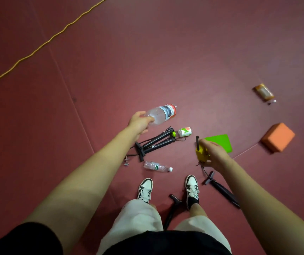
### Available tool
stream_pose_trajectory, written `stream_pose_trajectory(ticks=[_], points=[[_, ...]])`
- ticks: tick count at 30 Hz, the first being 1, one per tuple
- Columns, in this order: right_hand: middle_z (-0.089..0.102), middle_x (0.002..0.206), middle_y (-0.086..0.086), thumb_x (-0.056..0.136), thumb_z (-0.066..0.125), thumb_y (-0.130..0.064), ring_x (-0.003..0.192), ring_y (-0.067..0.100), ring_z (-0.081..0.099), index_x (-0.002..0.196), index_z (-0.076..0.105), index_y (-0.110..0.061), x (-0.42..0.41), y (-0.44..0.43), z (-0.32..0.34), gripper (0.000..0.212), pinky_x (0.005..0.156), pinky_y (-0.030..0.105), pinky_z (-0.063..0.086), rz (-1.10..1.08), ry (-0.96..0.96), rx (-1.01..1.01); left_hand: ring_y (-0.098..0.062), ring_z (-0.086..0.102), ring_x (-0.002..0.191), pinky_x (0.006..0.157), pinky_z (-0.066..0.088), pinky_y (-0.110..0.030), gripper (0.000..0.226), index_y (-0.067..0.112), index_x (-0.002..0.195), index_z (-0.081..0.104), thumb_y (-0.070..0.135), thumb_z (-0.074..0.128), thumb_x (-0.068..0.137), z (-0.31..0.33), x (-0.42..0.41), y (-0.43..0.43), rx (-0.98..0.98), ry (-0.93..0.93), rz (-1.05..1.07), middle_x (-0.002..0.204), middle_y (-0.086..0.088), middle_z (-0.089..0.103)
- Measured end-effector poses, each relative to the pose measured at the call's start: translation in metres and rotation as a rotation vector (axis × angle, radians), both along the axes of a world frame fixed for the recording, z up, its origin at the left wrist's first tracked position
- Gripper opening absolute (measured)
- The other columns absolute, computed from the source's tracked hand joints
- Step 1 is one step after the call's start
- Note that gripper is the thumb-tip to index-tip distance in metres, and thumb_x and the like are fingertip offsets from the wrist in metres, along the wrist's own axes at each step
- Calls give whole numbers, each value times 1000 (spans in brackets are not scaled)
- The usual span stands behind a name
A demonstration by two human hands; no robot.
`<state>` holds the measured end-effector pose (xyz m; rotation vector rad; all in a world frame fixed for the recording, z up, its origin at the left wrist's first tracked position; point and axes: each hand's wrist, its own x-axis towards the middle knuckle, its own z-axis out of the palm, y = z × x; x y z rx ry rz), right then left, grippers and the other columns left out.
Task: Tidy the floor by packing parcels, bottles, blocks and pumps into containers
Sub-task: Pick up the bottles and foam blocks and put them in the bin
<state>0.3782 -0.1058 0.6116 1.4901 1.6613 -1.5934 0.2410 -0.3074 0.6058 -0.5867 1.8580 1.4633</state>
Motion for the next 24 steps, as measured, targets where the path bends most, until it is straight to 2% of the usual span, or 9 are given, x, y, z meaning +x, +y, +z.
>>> stream_pose_trajectory(ticks=[2, 6, 10, 12, 16, 20, 21, 24], points=[[51, 68, 4, 87, 62, -29, 61, 19, 48, 76, 52, -19, 10, -8, 7, 17, 62, 34, 49, -38, 0, -4, -14, 52, 78, 63, 46, -19, 55, 16, 136, 43, 11, 62, 85, 8, 1, -3, -9, -13, -54, 105, -2, 52], [51, 59, 3, 88, 61, -28, 53, 18, 42, 72, 51, -20, 26, -12, 27, 21, 61, 31, 47, -58, 50, 41, -11, 44, 58, 54, 43, -20, 55, 15, 135, 43, 10, 62, 83, 25, 5, 1, -30, 2, -164, 90, -6, 56], [52, 47, -2, 86, 62, -29, 49, 18, 41, 70, 50, -20, 49, -7, 44, 23, 61, 27, 43, -127, 79, 85, -13, 47, 62, 57, 45, -23, 53, 15, 133, 46, 11, 63, 83, 44, 14, 20, -32, 62, -309, 97, -7, 57], [51, 46, -4, 85, 64, -29, 48, 18, 43, 73, 50, -20, 63, -4, 48, 20, 59, 25, 42, -157, 80, 111, -13, 49, 67, 59, 46, -24, 52, 15, 132, 47, 11, 63, 82, 50, 21, 32, -27, 88, -382, 103, -7, 56], [55, 63, 3, 81, 68, -32, 55, 21, 50, 91, 58, -20, 108, 0, 57, 18, 58, 27, 44, -232, 76, 193, -11, 47, 61, 56, 43, -23, 50, 13, 130, 48, 8, 62, 82, 64, 46, 64, -10, 133, -554, 100, -7, 54], [56, 61, 4, 82, 68, -31, 45, 17, 47, 98, 59, -18, 160, 0, 70, 23, 53, 23, 41, -334, 64, 229, -5, 42, 35, 39, 39, -16, 48, 10, 128, 48, 2, 60, 82, 81, 81, 97, 21, 145, -733, 71, -4, 49], [56, 60, 4, 82, 68, -32, 42, 15, 47, 100, 59, -17, 174, 0, 73, 25, 53, 23, 40, -367, 59, 236, -7, 39, 32, 39, 38, -18, 48, 10, 128, 47, 2, 59, 83, 85, 92, 105, 31, 140, -772, 68, -4, 47], [59, 63, 4, 79, 70, -35, 44, 14, 48, 101, 61, -16, 222, -8, 79, 30, 53, 22, 40, -465, 55, 267, -15, 35, 46, 48, 33, -23, 50, 12, 129, 48, 5, 60, 81, 90, 128, 125, 47, 156, -908, 76, -6, 49]])
